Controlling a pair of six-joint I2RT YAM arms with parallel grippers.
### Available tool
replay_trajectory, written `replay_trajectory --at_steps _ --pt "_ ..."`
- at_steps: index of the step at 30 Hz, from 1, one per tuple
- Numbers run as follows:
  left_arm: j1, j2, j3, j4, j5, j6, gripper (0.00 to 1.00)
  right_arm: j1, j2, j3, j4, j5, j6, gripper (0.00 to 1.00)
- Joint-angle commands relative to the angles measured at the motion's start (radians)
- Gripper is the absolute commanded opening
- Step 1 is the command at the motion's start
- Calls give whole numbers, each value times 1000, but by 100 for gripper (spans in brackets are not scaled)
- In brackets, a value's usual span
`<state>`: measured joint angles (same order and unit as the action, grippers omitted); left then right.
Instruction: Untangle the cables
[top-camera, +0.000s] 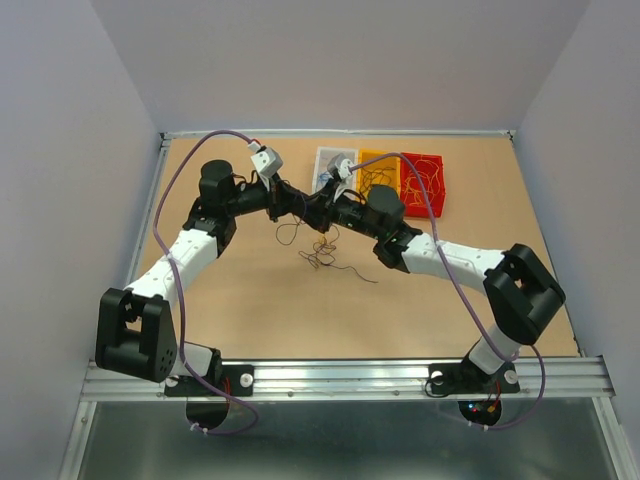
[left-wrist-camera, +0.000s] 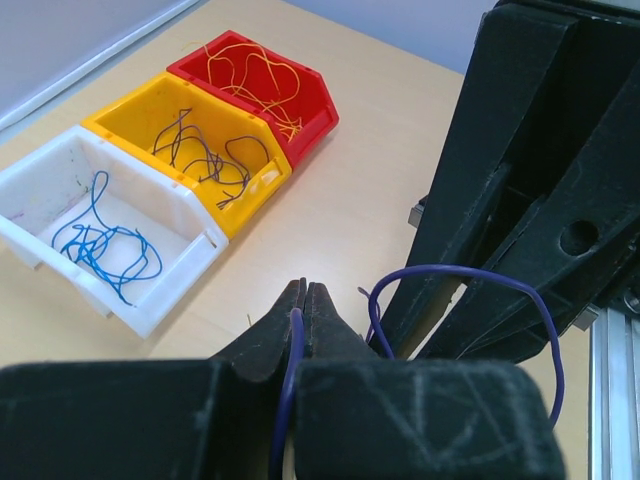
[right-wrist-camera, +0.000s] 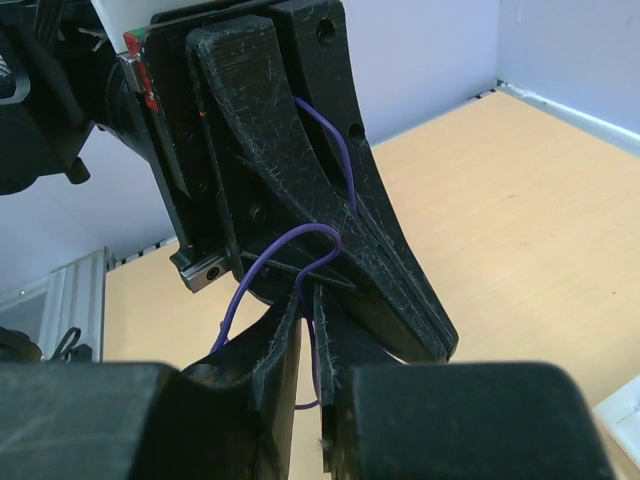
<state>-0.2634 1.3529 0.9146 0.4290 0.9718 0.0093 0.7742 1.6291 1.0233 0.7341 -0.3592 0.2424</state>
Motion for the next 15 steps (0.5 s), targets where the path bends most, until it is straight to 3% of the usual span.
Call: replay_trajectory --at_steps 1,15 --pt "-8 -37 0 83 45 -45 0 8 35 -11 33 -1 6 17" --pt "-7 -66 -13 71 -76 -35 0 10 51 -83 73 71 -2 15"
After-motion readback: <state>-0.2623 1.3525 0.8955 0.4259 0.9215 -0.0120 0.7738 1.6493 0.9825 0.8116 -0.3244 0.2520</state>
